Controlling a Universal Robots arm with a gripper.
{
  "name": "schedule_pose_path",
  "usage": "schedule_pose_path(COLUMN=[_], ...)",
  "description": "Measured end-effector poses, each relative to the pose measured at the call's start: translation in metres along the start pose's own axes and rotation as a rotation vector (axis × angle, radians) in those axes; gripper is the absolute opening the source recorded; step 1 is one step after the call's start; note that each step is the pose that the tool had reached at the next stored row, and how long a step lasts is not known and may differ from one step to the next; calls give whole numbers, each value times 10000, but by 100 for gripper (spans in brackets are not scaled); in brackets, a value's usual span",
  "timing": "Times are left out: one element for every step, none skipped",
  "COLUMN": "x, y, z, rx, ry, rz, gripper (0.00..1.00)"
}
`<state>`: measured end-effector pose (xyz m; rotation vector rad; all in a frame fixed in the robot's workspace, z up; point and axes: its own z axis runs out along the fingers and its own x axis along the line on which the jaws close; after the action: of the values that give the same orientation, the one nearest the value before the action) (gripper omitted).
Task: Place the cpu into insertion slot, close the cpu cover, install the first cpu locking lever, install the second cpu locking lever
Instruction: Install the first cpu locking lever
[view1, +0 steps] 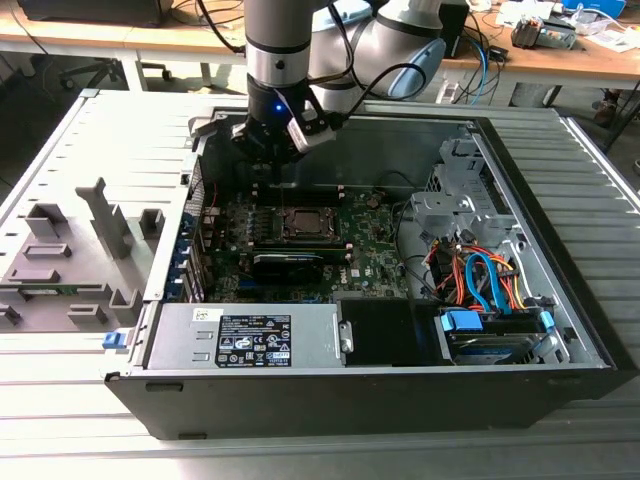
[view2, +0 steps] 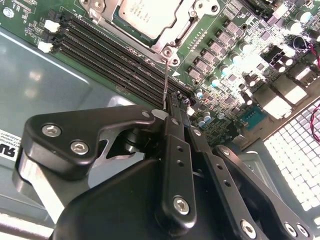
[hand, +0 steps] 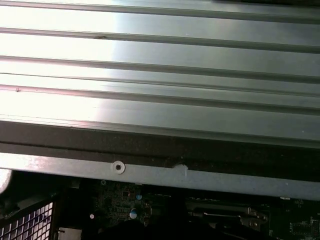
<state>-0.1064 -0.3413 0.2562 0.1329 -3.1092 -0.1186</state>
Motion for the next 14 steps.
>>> schedule_pose_path(x=[-1,-4,-6,-7,-10,-13,-14,-17,-18,-45,-72,-72,-73,-76], y=[0,0,-1,-1,-1,-1,-1,-1,-2,-4,-6,-7,-7,-7], z=[0,0,0,0,0,0,0,0,1,2,3,3,3,3], rx=[1,0,0,0,0,0,0,0,0,0,0,0,0,0], ry=[1,0,1,0,0,0,0,0,0,0,1,1,0,0], rz=[0,-1,-1,0,0,0,1,0,1,0,0,0,0,0], gripper=[11,11,11,11,11,11,11,11,11,11,11,11,11,11])
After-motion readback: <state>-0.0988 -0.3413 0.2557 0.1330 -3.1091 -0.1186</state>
